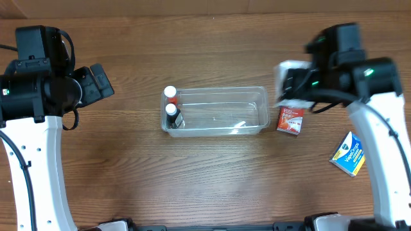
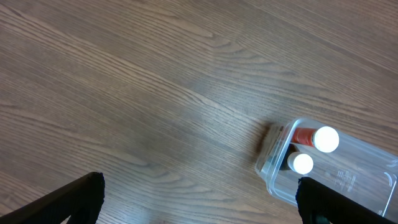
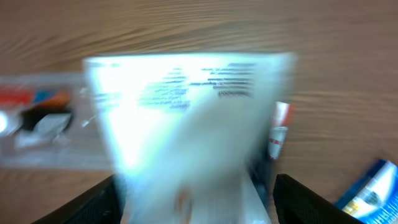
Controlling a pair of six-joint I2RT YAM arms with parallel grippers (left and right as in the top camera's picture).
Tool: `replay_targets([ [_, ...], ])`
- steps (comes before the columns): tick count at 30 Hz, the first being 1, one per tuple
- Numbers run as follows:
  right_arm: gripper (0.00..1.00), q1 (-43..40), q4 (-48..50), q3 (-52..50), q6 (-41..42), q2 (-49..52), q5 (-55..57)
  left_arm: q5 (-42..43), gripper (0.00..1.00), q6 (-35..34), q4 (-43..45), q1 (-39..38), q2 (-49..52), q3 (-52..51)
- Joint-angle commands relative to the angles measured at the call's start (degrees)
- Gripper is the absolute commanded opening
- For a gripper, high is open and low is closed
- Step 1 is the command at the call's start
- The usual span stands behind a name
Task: Pack container
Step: 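Carry white sachet with right gripper and drop it into container, then move right gripper to blue VapoDrops box and grasp it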
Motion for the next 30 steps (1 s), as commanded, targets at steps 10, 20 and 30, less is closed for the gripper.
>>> replay_targets([
  [10, 0.79, 14.38, 7.13, -2.75, 5.05, 8.72, 3.23, 0.37, 1.00, 1.77, -0.20, 0.26, 0.20, -0.42],
  [20, 0.79, 14.38, 7.54, -2.75, 4.15, 8.70, 3.82, 0.24, 1.00, 1.77, -0.15, 0.26, 0.20, -0.42],
  [30, 0.79, 14.38, 6.78, -2.75, 4.17, 8.68, 4.24, 0.24, 1.00, 1.79, -0.15, 0.26, 0.20, -0.42],
])
